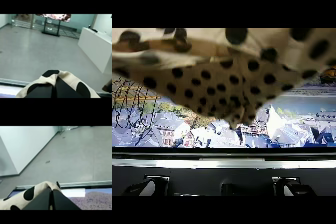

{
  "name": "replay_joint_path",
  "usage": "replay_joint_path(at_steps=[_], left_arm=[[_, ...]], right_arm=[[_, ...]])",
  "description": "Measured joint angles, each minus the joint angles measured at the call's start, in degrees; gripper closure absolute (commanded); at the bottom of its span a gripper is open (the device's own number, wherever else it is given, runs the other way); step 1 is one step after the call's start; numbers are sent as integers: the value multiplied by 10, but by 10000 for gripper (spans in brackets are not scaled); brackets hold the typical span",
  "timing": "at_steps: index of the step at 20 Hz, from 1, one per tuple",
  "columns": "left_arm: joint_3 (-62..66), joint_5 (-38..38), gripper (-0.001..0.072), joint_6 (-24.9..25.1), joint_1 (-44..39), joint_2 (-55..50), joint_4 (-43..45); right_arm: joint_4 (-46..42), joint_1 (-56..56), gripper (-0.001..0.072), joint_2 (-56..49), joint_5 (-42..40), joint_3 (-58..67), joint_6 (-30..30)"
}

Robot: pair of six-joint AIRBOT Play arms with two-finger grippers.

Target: Fold the clothes and pants, and hang the long-sleeved shirts on hangers.

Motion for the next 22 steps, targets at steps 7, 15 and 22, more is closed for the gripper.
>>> replay_joint_path(at_steps=[7, 15, 22], left_arm=[[-68, -54, 691, -42, -1, 22, 42], [-229, -34, 691, -52, -70, -184, 2], [-255, 43, 671, -73, -156, -445, -13]], right_arm=[[-47, 0, 692, -17, 39, -11, 42], [-42, 1, 664, -287, 75, -92, 42], [38, 1, 365, -537, 17, -110, 37]])
